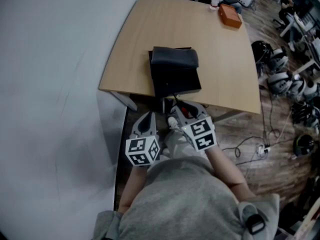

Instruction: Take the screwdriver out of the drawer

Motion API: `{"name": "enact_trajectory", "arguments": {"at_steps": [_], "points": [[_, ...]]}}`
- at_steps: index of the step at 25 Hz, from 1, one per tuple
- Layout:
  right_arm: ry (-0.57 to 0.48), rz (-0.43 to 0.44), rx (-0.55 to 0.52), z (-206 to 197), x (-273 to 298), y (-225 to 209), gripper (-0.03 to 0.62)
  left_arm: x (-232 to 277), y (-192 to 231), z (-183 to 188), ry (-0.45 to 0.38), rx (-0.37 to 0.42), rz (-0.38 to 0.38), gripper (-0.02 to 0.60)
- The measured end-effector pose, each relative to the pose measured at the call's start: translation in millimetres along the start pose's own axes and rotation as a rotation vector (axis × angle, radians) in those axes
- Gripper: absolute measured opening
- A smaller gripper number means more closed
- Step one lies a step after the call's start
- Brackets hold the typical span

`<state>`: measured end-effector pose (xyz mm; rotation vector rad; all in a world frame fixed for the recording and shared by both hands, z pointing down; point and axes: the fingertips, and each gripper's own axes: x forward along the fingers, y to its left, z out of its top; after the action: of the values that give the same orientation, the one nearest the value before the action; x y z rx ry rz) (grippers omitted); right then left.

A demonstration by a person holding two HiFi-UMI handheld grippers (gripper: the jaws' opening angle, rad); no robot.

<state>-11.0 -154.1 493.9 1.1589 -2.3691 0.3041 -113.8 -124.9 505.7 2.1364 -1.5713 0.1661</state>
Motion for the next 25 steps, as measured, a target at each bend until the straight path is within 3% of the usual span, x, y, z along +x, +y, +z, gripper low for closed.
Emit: {"name": "enact_trajectory", "arguments": {"at_steps": [25], "points": [[-0.026, -0.002, 0.011, -6, -10, 11, 0.066, -12, -3, -2, -0.004, 0.018, -0.009, 0.000]]}}
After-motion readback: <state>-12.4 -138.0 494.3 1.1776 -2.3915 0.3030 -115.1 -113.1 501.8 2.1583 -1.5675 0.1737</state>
